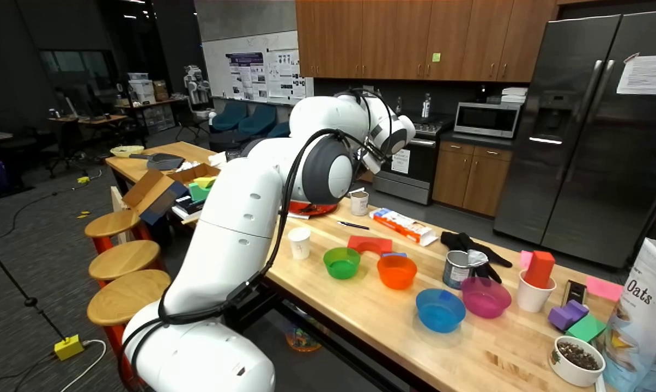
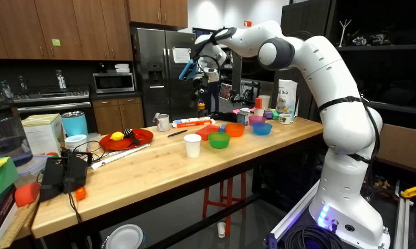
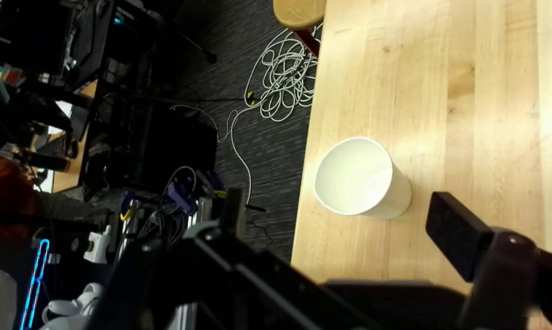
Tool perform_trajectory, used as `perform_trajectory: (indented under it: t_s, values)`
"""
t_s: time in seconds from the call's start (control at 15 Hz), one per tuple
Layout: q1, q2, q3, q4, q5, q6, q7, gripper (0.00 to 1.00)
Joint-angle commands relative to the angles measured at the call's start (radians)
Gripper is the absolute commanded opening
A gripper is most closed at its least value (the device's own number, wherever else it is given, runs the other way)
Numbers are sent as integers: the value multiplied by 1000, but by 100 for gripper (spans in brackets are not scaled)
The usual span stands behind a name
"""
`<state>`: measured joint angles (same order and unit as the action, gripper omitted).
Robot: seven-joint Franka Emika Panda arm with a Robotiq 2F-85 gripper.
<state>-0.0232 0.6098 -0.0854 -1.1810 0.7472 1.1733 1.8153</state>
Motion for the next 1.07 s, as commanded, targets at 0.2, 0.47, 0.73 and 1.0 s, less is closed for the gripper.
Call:
perform_trajectory:
  t_s: [0.2,0.47,0.73,1.0]
  values:
    - [-7,-83,-29,-94,-14,75,304,100]
    - [-14,-98,-40,-97,-19,104,503,100]
    - [-34,-58,-14,-51,-17,79,587,100]
    - [-33,-58,-12,-57,-16,74,656,100]
